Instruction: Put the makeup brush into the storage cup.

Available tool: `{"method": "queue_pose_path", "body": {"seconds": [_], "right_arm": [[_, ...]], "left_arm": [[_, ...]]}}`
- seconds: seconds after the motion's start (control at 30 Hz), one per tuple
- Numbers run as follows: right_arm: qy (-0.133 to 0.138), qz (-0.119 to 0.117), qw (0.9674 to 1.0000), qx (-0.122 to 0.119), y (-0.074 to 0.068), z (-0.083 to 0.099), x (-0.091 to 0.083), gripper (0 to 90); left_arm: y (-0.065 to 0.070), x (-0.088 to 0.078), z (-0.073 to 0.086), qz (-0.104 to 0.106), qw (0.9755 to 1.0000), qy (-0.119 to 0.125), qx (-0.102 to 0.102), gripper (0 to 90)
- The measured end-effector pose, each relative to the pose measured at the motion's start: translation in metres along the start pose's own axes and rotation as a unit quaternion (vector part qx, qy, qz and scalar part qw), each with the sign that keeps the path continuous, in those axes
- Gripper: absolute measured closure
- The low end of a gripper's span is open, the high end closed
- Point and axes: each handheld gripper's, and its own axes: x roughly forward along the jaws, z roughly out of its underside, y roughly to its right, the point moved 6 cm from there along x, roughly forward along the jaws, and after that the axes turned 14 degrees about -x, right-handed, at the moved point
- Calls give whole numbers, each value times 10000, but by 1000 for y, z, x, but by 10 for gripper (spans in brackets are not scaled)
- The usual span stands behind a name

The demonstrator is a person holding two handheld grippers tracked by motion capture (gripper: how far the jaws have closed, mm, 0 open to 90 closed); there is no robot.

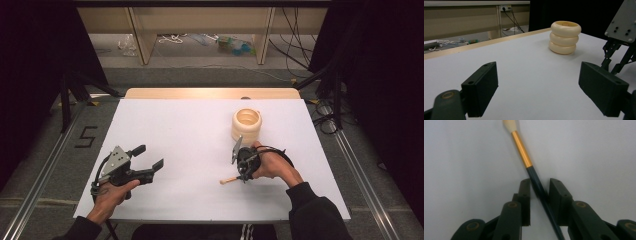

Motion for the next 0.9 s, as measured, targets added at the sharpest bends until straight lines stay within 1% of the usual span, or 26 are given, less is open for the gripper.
{"method": "queue_pose_path", "body": {"seconds": [0.3,0.33,0.4,0.43,0.53,0.63,0.67,0.73,0.87,0.9], "right_arm": [[-104,27,9999,63,-1,-2,0,765],[-117,1,9999,31,-1,-2,0,772],[-127,32,9999,9,-1,-3,0,779],[-148,30,9999,50,-2,-3,0,782],[-172,31,9998,-13,-1,-3,0,796],[-211,41,9998,20,-2,-4,0,804],[-223,21,9997,92,-3,-4,1,806],[-208,14,9998,10,-2,-4,1,811],[-196,14,9998,39,-2,-4,1,821],[-201,3,9998,11,-2,-4,1,825]], "left_arm": [[-1,0,0,-29,10000,-15,-10,158],[-1,0,0,-27,10000,-16,-9,158],[-1,0,0,-25,10000,-21,-4,158],[-1,0,0,-24,10000,-21,-2,158],[0,0,0,-20,10000,-16,-1,159],[0,0,0,-23,10000,-18,2,158],[0,0,0,-19,10000,-20,3,159],[0,0,0,-18,10000,-21,2,159],[0,0,0,-13,10000,-17,2,159],[0,0,0,-14,10000,-20,7,159]]}}
